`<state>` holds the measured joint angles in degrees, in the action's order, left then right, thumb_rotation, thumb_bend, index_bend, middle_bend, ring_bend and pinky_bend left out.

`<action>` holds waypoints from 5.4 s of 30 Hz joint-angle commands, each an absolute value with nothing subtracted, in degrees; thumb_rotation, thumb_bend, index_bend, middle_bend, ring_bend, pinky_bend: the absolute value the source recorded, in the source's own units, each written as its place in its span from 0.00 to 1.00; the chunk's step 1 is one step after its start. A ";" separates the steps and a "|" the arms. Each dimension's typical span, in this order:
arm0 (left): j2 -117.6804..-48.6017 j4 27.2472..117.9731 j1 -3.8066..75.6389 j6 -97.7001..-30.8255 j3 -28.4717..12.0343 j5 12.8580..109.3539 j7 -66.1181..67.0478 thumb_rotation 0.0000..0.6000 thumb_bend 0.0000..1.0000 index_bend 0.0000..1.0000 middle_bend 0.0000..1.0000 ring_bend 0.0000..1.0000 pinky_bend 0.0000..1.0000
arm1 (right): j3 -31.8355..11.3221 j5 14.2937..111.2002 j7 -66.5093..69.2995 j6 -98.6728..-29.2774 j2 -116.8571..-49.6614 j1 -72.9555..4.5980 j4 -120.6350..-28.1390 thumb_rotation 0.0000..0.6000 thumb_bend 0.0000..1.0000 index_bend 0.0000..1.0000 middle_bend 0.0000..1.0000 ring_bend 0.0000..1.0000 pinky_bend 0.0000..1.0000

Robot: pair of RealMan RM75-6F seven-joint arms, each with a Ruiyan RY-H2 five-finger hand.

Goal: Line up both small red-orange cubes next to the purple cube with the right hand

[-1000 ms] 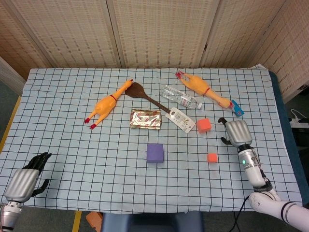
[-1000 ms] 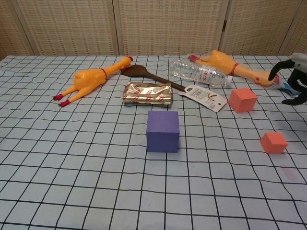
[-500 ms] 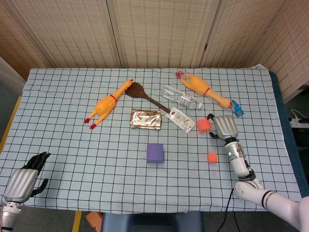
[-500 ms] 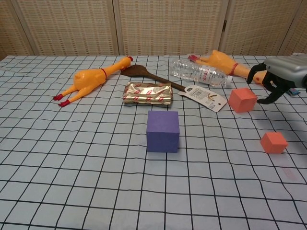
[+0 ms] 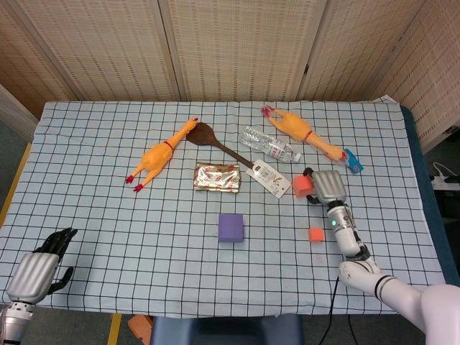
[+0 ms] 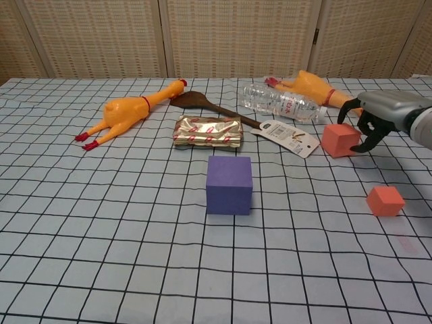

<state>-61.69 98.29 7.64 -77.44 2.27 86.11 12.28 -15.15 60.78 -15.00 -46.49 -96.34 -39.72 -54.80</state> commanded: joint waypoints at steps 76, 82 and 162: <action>-61.71 98.68 8.38 -75.61 2.90 85.79 13.86 1.00 0.42 0.04 0.08 0.09 0.43 | -10.17 58.98 -29.47 -64.54 -101.40 -33.41 -85.07 1.00 0.13 0.69 0.84 0.87 0.85; -61.73 98.72 8.48 -75.48 2.98 85.92 14.10 1.00 0.42 0.04 0.08 0.09 0.43 | -10.00 59.02 -30.16 -65.02 -102.39 -33.52 -85.63 1.00 0.13 0.69 0.84 0.87 0.85; -62.09 99.56 9.29 -73.69 3.76 85.61 16.46 1.00 0.43 0.04 0.10 0.10 0.44 | -6.33 54.77 -26.44 -56.72 -90.76 -33.47 -92.95 1.00 0.54 0.41 0.89 0.91 0.88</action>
<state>-62.08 99.57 9.28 -73.69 3.76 85.62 16.46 -6.49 54.44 -26.80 -56.91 -90.69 -33.43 -93.05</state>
